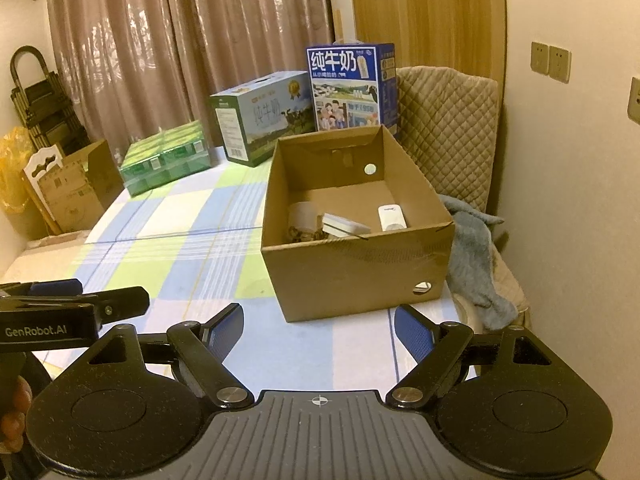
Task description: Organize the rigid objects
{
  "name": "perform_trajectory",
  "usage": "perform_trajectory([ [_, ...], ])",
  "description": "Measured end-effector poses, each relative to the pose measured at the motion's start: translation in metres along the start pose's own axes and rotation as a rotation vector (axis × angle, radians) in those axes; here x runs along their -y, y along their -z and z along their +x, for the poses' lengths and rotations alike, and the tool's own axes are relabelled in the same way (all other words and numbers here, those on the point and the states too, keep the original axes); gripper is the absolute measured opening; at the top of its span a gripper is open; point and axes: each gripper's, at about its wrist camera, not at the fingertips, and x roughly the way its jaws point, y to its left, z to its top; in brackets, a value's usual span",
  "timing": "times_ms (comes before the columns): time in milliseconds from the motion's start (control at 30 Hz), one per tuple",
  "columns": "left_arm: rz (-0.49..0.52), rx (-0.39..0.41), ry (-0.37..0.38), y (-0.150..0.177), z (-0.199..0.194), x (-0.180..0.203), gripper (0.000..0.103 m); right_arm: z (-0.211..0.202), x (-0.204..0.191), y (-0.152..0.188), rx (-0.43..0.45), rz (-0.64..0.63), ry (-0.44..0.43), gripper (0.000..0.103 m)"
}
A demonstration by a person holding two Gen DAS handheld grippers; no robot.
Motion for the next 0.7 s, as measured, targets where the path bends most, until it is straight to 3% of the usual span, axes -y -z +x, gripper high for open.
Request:
perform_trajectory([
  [700,0.004,-0.008,-0.004,0.0055,0.0004,-0.0027,0.102,0.0009,-0.0042,0.0031,0.0,-0.013,0.002,0.08],
])
